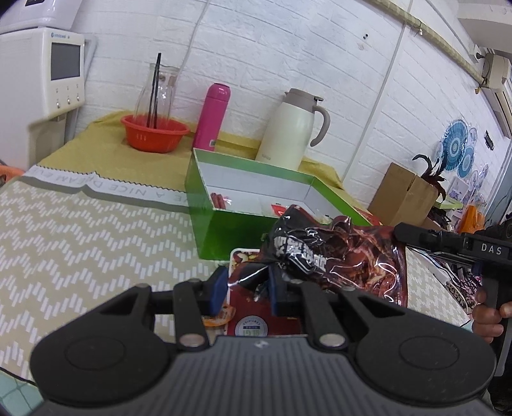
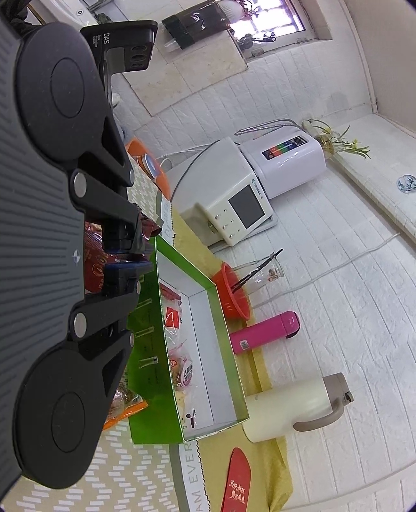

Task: Organize snacks
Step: 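Lift the jerky bag into the green box and open the left gripper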

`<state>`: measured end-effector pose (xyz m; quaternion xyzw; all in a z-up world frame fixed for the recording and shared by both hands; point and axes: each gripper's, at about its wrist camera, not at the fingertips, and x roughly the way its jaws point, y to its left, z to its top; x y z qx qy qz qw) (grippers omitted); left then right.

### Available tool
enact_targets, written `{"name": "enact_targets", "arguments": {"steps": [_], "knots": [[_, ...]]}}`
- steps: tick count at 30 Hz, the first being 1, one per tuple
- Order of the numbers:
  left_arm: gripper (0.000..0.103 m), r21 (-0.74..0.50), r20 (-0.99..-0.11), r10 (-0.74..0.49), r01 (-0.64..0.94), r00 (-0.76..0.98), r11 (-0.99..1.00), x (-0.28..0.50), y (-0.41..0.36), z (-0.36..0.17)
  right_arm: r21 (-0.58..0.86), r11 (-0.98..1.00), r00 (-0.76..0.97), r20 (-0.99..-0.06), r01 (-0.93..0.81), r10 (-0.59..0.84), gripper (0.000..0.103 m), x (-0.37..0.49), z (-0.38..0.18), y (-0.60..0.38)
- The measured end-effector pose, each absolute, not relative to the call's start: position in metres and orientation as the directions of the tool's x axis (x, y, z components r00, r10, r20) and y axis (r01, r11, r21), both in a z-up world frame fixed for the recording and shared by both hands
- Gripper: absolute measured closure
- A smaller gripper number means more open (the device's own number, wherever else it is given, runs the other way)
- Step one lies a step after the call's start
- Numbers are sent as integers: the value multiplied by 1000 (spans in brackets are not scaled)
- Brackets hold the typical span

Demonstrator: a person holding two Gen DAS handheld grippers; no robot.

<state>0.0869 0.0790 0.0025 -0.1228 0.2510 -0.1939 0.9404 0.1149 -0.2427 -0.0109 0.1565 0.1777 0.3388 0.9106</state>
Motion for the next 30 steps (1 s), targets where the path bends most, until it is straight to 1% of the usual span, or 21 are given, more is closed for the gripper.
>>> {"name": "enact_targets", "arguments": {"steps": [5,12,18,21,25,30], "knots": [[93,-334,-420,-422,295,804,895,93,79,5,395,727,712,-218,-561,668,93,120,-7,-241],[93,-344,-418,-414,282,809,896,111,76,11,427,724,720,-207,-543,662,93,138,-1,-243],[93,-334,-410,-415,290,812,897,145,65,24,434,730,747,-171,-528,642,93,169,17,-247],[93,-364,-412,-421,277,808,889,174,58,27,450,732,762,-157,-511,629,93,192,23,-252],[93,-369,-438,-406,251,802,895,212,47,23,482,738,771,-179,-473,611,93,227,15,-258],[93,-330,-480,-376,234,792,915,242,31,12,555,721,780,-190,-415,596,92,259,-9,-270]]}}
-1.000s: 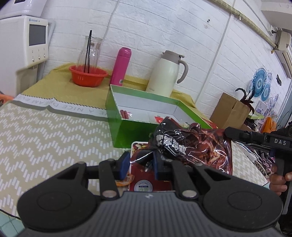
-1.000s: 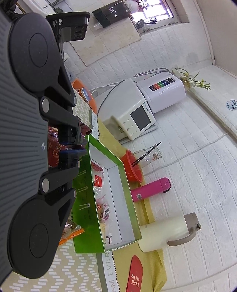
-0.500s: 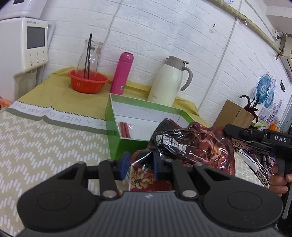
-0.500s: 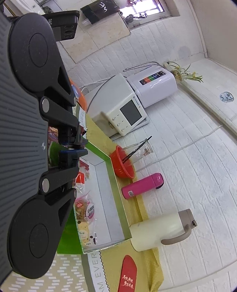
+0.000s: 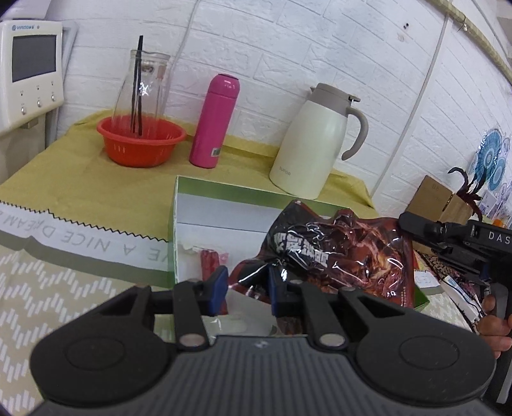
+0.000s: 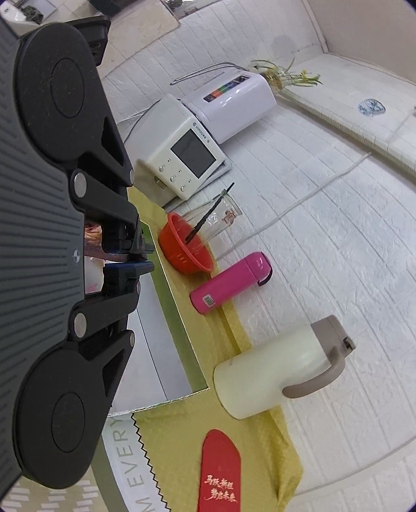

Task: Organize snacks
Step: 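Lift the jerky bag into the green box and open the left gripper, then grasp the red mixed-nuts bag with the left gripper and lift it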

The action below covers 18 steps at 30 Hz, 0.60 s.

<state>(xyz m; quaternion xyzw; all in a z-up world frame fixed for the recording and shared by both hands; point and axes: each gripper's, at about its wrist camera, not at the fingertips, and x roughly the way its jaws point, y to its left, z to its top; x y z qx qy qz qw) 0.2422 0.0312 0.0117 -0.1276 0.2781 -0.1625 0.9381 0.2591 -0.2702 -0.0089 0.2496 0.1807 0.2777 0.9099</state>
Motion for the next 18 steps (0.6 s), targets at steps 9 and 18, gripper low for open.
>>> {"name": "enact_targets", "arguments": {"steps": [9,18], "knots": [[83,-270,-504,-341,231,793,935,264,18,1,653,669,777,-192,-354,599,91,293,-43,-281],[47,-189,-417,-303,244,857,951,247,23,19,637,711,860,-145,-297,489,27,280,-36,-286]]}}
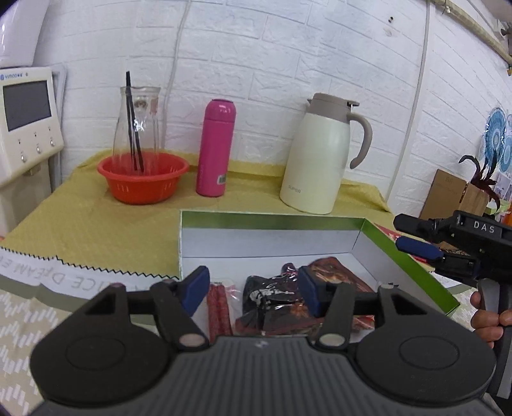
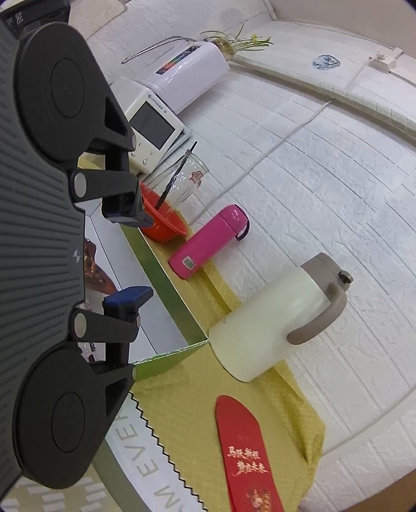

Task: Organize snacks
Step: 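Grasp the red mixed-nuts bag with the left gripper and lift it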

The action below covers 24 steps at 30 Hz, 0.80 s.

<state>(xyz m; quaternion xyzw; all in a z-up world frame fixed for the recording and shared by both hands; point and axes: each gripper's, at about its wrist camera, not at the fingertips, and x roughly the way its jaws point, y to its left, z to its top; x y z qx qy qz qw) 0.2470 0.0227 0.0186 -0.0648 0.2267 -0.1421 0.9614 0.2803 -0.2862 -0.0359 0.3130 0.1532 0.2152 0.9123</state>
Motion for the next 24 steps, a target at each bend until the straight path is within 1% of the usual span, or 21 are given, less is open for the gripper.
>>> {"name": "enact_targets", "arguments": {"steps": [4,6,7,9,12,15,19,22,24], "knots": [[41,-142,-380,-280,244,882,959,212,36,31,564,730,842,-108,-386,529,25,246,-22,-284],[39,-117,-370,-271,244,889,963,188,43,33,496,744,818,-109,-448,566,19,223,-16,-279],[38,-112,-368,-271,247,890,963,172,47,32,448,753,804,-116,-482,583,19,209,-13,-274],[37,-103,-371,-268,248,889,963,142,52,28,362,761,773,-147,-539,618,12,183,-10,-264],[34,-116,-379,-277,252,883,961,102,60,19,262,744,719,-201,-615,665,12,153,-15,-249],[28,-140,-422,-304,270,854,953,75,62,5,200,757,711,-259,-622,653,12,134,-26,-237],[27,-150,-496,-331,296,803,943,60,55,-15,197,763,697,-315,-616,644,14,124,-43,-232],[25,-153,-525,-342,309,780,939,64,51,-25,243,759,684,-331,-604,650,14,128,-48,-232],[25,-200,-544,-362,303,757,932,71,52,-30,286,755,674,-340,-590,656,11,136,-49,-232]]}}
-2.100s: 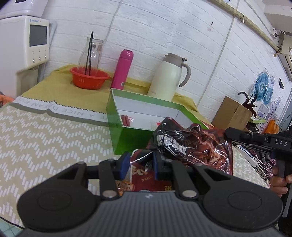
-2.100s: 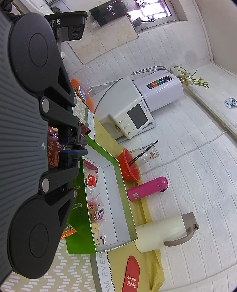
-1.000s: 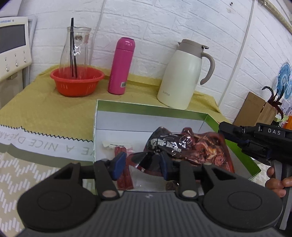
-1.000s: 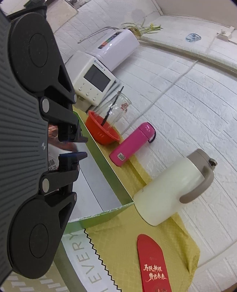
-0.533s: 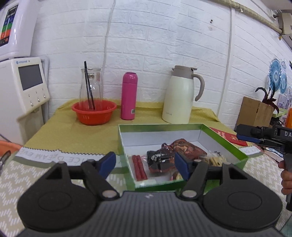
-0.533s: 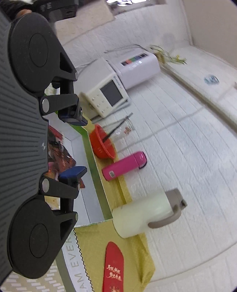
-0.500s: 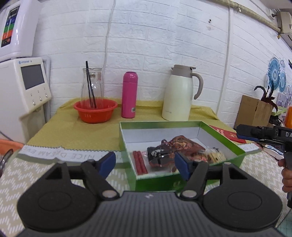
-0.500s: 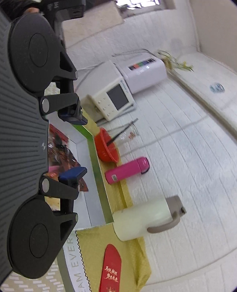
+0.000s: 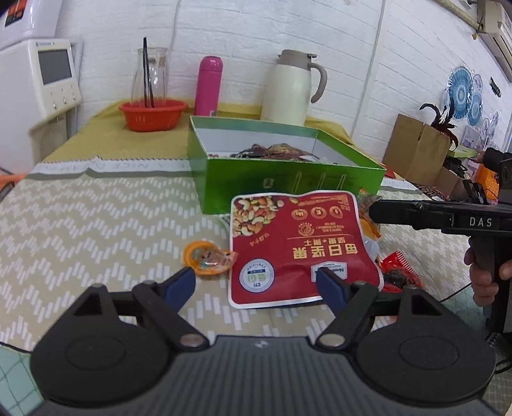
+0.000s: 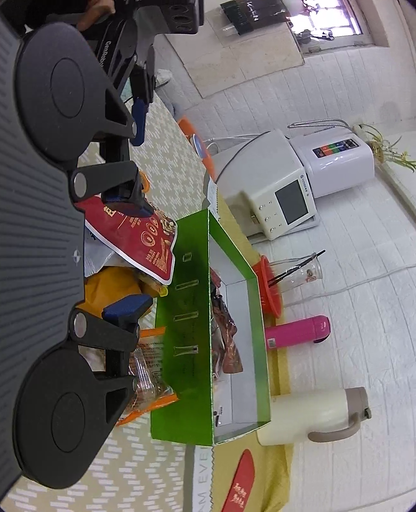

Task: Organize snacks
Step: 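Grasp the red mixed-nuts bag with the left gripper and lift it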

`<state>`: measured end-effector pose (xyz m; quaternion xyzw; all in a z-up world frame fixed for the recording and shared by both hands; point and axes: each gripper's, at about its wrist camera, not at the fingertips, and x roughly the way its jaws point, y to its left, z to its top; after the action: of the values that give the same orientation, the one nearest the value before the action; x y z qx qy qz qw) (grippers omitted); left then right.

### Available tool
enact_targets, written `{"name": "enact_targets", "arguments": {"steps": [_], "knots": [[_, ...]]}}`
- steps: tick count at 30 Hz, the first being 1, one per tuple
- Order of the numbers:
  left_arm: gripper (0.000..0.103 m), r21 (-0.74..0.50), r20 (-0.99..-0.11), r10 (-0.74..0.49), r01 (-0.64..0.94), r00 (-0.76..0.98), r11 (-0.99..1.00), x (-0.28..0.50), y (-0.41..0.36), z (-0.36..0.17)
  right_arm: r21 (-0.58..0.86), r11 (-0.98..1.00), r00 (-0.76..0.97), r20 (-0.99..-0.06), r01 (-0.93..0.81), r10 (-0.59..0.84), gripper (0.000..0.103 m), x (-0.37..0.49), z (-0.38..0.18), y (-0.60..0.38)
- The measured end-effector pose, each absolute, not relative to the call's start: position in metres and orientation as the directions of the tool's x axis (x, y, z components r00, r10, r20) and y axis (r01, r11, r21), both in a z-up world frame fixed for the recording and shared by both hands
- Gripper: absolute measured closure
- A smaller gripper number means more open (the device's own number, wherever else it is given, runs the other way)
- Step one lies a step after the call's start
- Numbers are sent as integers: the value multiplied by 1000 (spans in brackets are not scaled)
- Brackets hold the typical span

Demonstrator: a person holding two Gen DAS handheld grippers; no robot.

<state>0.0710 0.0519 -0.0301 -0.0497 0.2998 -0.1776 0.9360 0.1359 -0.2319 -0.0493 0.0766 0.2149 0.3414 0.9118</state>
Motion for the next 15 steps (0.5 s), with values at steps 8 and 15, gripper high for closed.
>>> {"name": "enact_targets", "arguments": {"steps": [8,15], "knots": [[24,-326,-575,-426,282,698,902,86,53,-44,504,689,603,-354,-520,715,0,165,-66,-228],[20,-359,-557,-450,287,698,888,96,54,-46,514,627,546,-322,-585,773,36,165,-61,-214]]}}
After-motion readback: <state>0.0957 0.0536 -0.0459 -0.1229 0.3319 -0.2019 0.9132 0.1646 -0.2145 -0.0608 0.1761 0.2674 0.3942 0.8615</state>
